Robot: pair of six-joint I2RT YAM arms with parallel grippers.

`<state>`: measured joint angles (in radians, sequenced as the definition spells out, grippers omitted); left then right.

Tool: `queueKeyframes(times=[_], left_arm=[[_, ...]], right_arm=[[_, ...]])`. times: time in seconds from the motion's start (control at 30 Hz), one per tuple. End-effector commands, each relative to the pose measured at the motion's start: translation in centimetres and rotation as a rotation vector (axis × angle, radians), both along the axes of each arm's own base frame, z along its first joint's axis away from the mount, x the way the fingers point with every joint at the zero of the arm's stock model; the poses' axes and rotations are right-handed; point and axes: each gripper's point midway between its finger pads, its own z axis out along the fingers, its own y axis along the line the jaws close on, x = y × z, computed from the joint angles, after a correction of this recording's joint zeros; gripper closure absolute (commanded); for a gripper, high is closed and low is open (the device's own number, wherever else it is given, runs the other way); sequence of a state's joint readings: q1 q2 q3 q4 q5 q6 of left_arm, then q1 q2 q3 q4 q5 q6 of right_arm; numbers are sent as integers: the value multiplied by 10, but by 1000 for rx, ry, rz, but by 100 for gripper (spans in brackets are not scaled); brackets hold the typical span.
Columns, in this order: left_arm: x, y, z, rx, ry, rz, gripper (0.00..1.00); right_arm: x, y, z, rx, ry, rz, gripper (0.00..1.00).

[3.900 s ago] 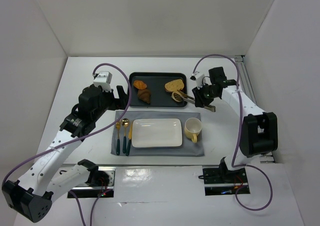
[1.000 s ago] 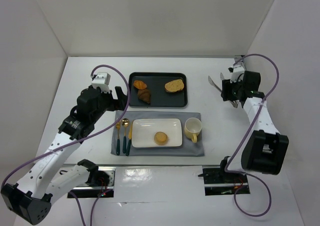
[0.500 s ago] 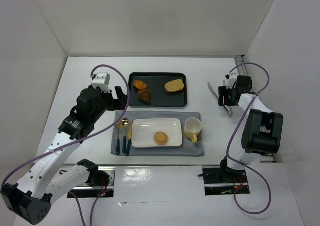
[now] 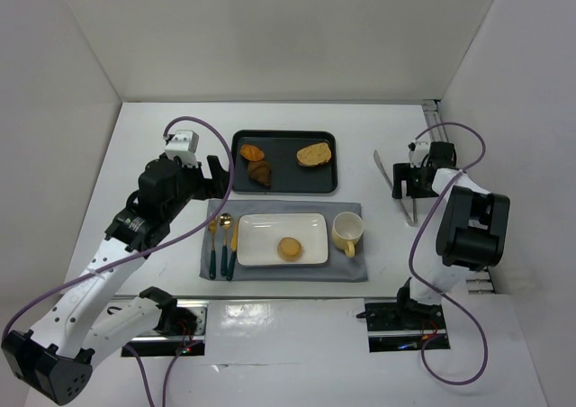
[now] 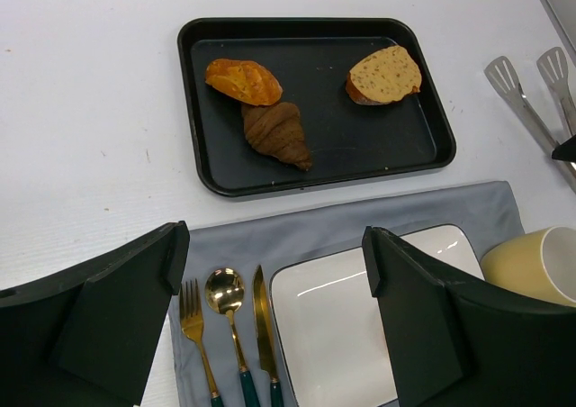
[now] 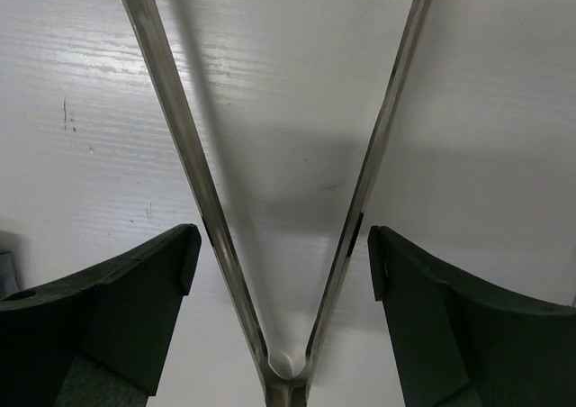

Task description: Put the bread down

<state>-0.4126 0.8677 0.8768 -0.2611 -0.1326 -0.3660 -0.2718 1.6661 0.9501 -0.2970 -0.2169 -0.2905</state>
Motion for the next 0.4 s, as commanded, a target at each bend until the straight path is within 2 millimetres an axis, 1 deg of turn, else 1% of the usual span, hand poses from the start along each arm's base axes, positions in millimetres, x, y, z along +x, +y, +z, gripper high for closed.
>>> queueKeyframes(times=[0.0,0.07,0.1,0.17,0.2,0.23,0.3,0.33,0.37], left_arm=[[3,0,14,-10,-61,-7,3],[3,0,14,-10,-61,-7,3],[3,0,14,-10,-61,-7,3],[3,0,14,-10,-61,-7,3],[4,0,12,-7,-52,-7,2],[4,0,12,-7,-52,-7,2],[4,0,12,-7,-52,-7,2],[4,0,12,-7,-52,-7,2],[4,0,12,-7,-52,-7,2]], right_arm=[[-2,-1,19,25,-34,19,12],[-3,0,32,32,-70,32,11],[-2,-2,49,15,-95,28,11],[-2,-2,66,7,-121,28,8],[-1,-3,83,-6,-159,29,6],[-1,-2,91,-4,-180,18,6],[-1,8,107,26,-232,53,6],[-4,13,112,41,-258,58,6],[-5,20,116,62,-282,81,1]])
